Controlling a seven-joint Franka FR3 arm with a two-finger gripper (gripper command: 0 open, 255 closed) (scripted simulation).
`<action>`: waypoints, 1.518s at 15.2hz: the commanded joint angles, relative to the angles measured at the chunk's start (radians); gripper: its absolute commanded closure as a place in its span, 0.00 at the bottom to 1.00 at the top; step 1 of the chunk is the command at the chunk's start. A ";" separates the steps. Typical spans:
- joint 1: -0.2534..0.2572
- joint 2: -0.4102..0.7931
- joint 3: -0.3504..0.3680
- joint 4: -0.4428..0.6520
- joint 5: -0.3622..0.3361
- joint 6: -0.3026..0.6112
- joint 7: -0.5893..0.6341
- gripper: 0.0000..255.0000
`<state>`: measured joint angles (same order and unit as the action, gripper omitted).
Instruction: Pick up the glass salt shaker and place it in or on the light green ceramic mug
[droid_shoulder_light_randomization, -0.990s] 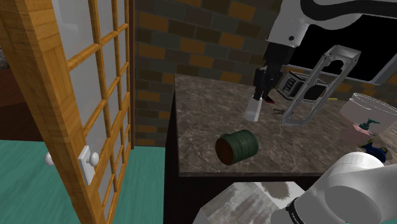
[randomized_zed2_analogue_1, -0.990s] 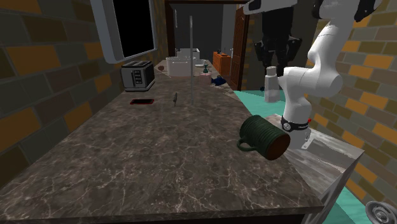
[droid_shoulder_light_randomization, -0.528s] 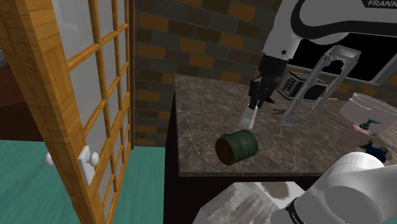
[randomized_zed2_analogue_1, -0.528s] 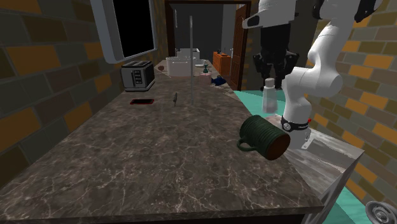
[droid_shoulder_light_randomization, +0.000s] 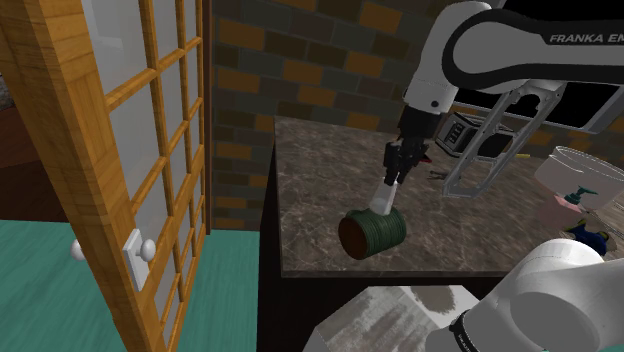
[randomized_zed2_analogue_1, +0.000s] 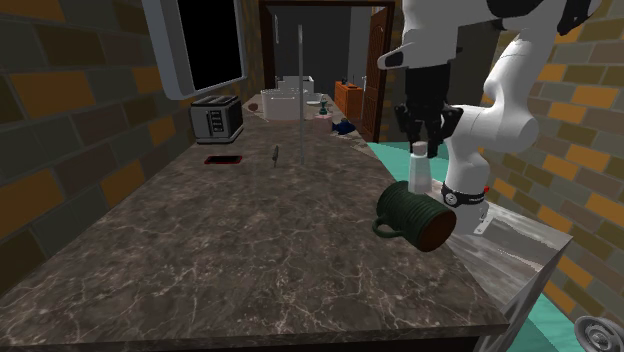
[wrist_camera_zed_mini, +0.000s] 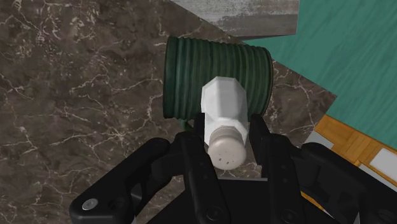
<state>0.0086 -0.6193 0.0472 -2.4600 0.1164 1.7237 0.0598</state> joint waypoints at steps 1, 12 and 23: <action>0.000 0.002 0.001 -0.032 0.001 0.034 -0.003 1.00; 0.000 0.002 0.001 -0.038 0.002 0.040 -0.004 0.00; -0.005 0.015 -0.010 0.097 -0.009 -0.082 -0.002 0.00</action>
<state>0.0035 -0.6071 0.0371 -2.3690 0.1076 1.6452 0.0572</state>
